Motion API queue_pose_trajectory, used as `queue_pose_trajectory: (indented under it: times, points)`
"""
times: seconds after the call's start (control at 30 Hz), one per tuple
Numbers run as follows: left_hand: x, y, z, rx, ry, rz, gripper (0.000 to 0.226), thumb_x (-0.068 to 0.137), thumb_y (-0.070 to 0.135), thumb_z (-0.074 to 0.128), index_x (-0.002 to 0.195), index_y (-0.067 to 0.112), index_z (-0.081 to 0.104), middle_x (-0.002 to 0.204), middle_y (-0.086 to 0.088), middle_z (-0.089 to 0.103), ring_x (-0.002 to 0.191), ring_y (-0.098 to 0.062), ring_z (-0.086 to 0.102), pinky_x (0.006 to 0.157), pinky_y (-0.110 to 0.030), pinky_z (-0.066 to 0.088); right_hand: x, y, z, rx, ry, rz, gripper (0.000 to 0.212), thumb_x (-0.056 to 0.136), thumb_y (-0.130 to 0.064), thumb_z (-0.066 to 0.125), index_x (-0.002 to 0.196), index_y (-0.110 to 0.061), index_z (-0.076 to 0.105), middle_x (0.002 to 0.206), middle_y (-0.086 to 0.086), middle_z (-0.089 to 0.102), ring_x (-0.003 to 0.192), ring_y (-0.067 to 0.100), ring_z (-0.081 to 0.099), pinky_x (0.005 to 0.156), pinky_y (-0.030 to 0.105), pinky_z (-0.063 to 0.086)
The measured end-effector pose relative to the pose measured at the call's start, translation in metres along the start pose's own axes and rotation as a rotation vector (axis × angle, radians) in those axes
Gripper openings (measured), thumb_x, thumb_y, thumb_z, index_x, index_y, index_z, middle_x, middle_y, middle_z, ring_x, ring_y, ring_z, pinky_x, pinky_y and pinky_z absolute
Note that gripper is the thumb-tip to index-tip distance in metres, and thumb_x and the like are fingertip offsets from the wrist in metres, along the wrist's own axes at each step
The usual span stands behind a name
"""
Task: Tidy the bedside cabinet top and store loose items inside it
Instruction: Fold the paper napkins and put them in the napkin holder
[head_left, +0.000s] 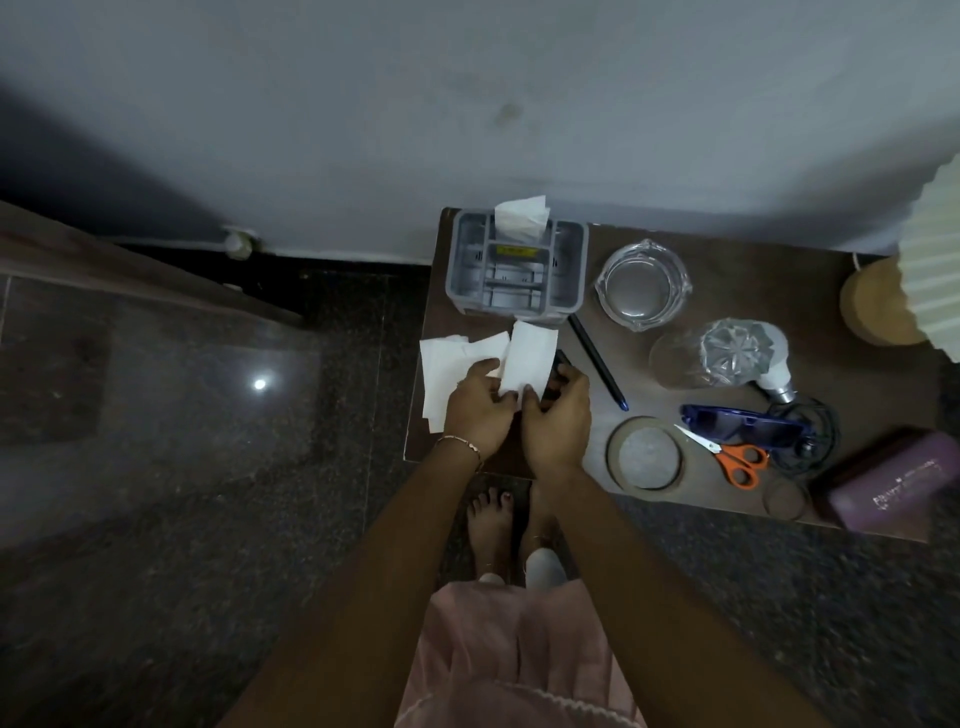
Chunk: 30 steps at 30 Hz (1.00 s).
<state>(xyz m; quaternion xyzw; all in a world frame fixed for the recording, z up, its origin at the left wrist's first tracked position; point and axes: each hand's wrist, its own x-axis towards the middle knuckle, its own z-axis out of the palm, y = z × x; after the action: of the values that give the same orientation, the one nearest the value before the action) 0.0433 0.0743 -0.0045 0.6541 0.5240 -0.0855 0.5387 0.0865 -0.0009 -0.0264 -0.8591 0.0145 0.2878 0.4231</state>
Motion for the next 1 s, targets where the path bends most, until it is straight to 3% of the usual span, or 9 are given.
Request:
queue_pose_trajectory:
  times: [0.1,0.17,0.3,0.4,0.5,0.63,0.73,0.83,1.0]
  points:
    - [0.001,0.000,0.001,-0.031,0.003,-0.045,0.038,0.088,0.017,0.062,0.124,0.013,0.055,0.118,-0.009,0.064,0.109,-0.022,0.060,0.092,-0.023,0.043,0.003,-0.002,-0.005,0.072,-0.002,0.109,0.045,0.086,-0.012,0.067,0.125,-0.008,0.047,0.119,0.008,0.063,0.107,0.023,0.061,0.088,0.032,0.049]
    - [-0.001,-0.001,0.001,-0.059,-0.015,-0.072,0.031,0.086,0.019,0.063,0.117,0.013,0.062,0.115,-0.008,0.067,0.106,-0.024,0.062,0.097,-0.031,0.047,0.003,0.000,-0.008,0.120,-0.038,0.168,0.042,0.085,-0.010,0.068,0.123,-0.006,0.053,0.116,0.008,0.065,0.105,0.022,0.063,0.087,0.029,0.050]
    - [-0.006,-0.002,0.001,-0.164,-0.031,-0.110,0.025,0.084,0.022,0.066,0.106,0.011,0.068,0.107,-0.010,0.071,0.098,-0.025,0.066,0.094,-0.043,0.052,-0.003,0.000,-0.013,0.234,-0.110,0.242,0.027,0.087,-0.008,0.065,0.114,-0.006,0.063,0.110,0.009,0.070,0.099,0.022,0.067,0.087,0.036,0.056]
    - [-0.014,-0.001,0.000,-0.287,-0.016,-0.146,0.023,0.081,0.021,0.071,0.101,0.010,0.066,0.105,-0.011,0.070,0.099,-0.026,0.066,0.093,-0.044,0.053,-0.011,-0.006,-0.022,0.335,-0.155,0.266,0.023,0.089,-0.008,0.063,0.112,-0.007,0.064,0.103,0.005,0.070,0.089,0.015,0.067,0.073,0.021,0.054]
    - [-0.024,0.004,-0.005,-0.381,-0.006,-0.165,0.018,0.081,0.018,0.071,0.096,0.011,0.064,0.101,-0.009,0.069,0.096,-0.023,0.066,0.089,-0.039,0.055,-0.019,-0.012,-0.033,0.427,-0.211,0.278,0.022,0.088,-0.009,0.066,0.110,-0.008,0.064,0.099,0.005,0.070,0.088,0.017,0.067,0.071,0.021,0.054]
    - [-0.041,0.014,-0.016,-0.560,-0.021,-0.159,0.021,0.084,0.008,0.067,0.104,0.004,0.062,0.096,-0.008,0.067,0.084,-0.016,0.065,0.061,-0.018,0.056,-0.026,-0.023,-0.046,0.552,-0.241,0.275,0.035,0.081,-0.005,0.072,0.113,-0.010,0.060,0.099,0.001,0.068,0.091,0.016,0.067,0.075,0.026,0.056]
    - [-0.049,0.018,-0.023,-0.609,-0.049,-0.130,0.021,0.085,0.006,0.066,0.105,0.005,0.061,0.094,-0.009,0.067,0.084,-0.018,0.066,0.064,-0.022,0.057,-0.021,-0.031,-0.054,0.643,-0.273,0.289,0.058,0.079,0.001,0.072,0.130,-0.007,0.046,0.116,0.010,0.066,0.108,0.025,0.065,0.093,0.041,0.053]
    - [-0.052,0.026,-0.029,-0.616,-0.098,-0.105,0.024,0.086,0.004,0.062,0.110,0.003,0.060,0.094,-0.008,0.066,0.088,-0.020,0.065,0.066,-0.025,0.058,-0.014,-0.043,-0.064,0.663,-0.361,0.281,0.056,0.079,-0.002,0.073,0.130,-0.005,0.050,0.117,0.015,0.067,0.107,0.030,0.066,0.096,0.049,0.051]
    - [-0.051,0.043,-0.035,-0.624,-0.111,-0.077,0.016,0.087,0.003,0.059,0.102,0.008,0.061,0.091,-0.003,0.065,0.084,-0.016,0.064,0.063,-0.023,0.057,0.000,-0.075,-0.081,0.573,-0.409,0.163,0.046,0.079,0.001,0.072,0.122,-0.006,0.057,0.113,0.011,0.067,0.103,0.024,0.066,0.085,0.033,0.057]
